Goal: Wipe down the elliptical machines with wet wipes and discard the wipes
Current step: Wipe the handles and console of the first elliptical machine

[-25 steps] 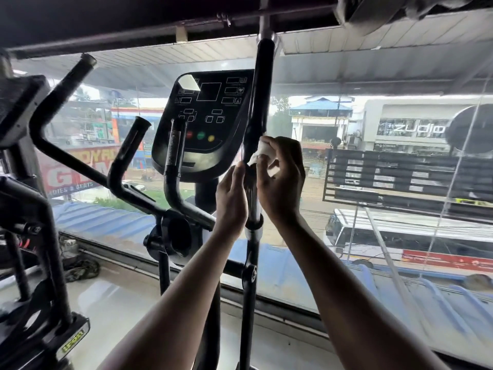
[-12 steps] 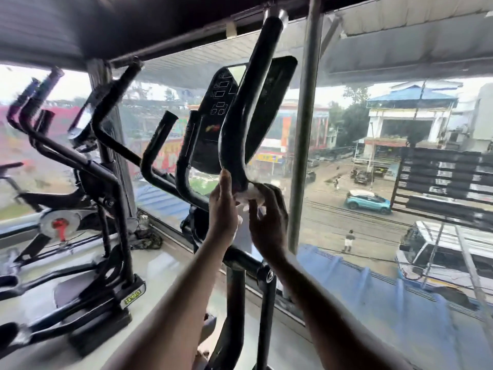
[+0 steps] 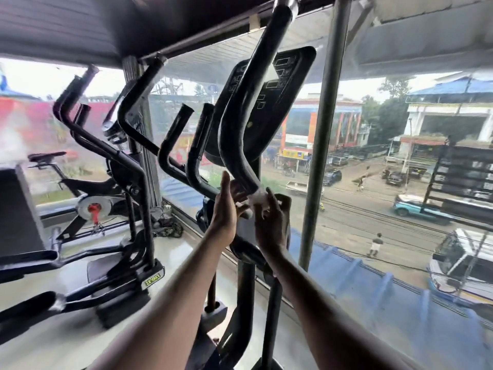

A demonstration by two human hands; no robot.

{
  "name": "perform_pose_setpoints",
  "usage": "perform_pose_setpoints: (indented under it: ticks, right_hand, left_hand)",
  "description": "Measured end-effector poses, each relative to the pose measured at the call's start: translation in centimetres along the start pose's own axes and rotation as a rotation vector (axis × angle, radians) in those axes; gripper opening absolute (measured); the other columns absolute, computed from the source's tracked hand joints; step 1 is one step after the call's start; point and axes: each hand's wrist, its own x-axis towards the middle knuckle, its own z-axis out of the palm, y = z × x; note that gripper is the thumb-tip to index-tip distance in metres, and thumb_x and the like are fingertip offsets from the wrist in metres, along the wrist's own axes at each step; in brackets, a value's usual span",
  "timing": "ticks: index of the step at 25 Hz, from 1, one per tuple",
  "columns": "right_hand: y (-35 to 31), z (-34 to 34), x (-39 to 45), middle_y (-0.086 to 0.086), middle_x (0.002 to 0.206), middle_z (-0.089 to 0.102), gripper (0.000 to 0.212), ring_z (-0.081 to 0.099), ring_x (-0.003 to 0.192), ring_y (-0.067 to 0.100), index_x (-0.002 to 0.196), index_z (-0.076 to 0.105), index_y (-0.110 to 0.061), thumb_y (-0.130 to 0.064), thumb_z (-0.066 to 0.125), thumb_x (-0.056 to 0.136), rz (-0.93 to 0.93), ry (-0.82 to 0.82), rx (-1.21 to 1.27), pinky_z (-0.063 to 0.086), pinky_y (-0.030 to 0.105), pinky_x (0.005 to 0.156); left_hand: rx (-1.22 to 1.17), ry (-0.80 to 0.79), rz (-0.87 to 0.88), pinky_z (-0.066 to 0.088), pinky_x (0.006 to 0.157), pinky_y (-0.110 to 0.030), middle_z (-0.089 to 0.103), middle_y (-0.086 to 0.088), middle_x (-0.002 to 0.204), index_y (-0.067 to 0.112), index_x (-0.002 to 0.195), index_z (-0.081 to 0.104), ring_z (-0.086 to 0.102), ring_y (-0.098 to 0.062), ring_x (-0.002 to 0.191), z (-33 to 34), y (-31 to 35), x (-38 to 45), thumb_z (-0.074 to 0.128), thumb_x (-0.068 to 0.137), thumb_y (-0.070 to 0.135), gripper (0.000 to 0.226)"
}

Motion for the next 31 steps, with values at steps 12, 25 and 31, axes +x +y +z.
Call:
perform_pose_setpoints:
  ticks: [12,25,31]
  right_hand:
    - [1.5,-0.8,1.3,0.001,0.09,0.056,0.016,0.056,0.075,0.019,0.09,0.059,-0.012,-0.014,0.072,0.081,-0.057,-0.027,-0.116,0.037,0.017,0.059]
    - [5.8,-2.9,4.8,-0.001,0.085,0.052,0.025,0.053,0.077,0.021,0.078,0.051,-0.017,-0.041,0.057,0.076,-0.197,-0.366,0.228,0.038,0.036,0.062]
    - [7.4,-3.2,6.7,0.006,0.099,0.064,0.015,0.058,0.092,0.031,0.09,0.059,-0.017,-0.024,0.067,0.079,-0.05,-0.5,-0.116,0.023,0.03,0.062]
  left_hand:
    - [0.02,0.048,0.061,0.047,0.073,-0.03,0.067,-0.002,0.077,0.016,0.084,0.064,0.059,-0.023,0.08,0.4,-3.3,0.9,0.045,0.086,-0.007,0.03]
    - [0.117,0.413,0.148,0.048,0.057,-0.019,0.064,0.003,0.067,0.012,0.08,0.06,0.06,-0.007,0.059,5.1,-6.5,0.4,0.043,0.08,-0.012,0.029]
    - [0.344,0.439,0.246,0.054,0.078,-0.036,0.07,-0.002,0.087,0.015,0.094,0.066,0.065,-0.016,0.081,5.4,-6.8,0.5,0.06,0.067,0.015,0.028]
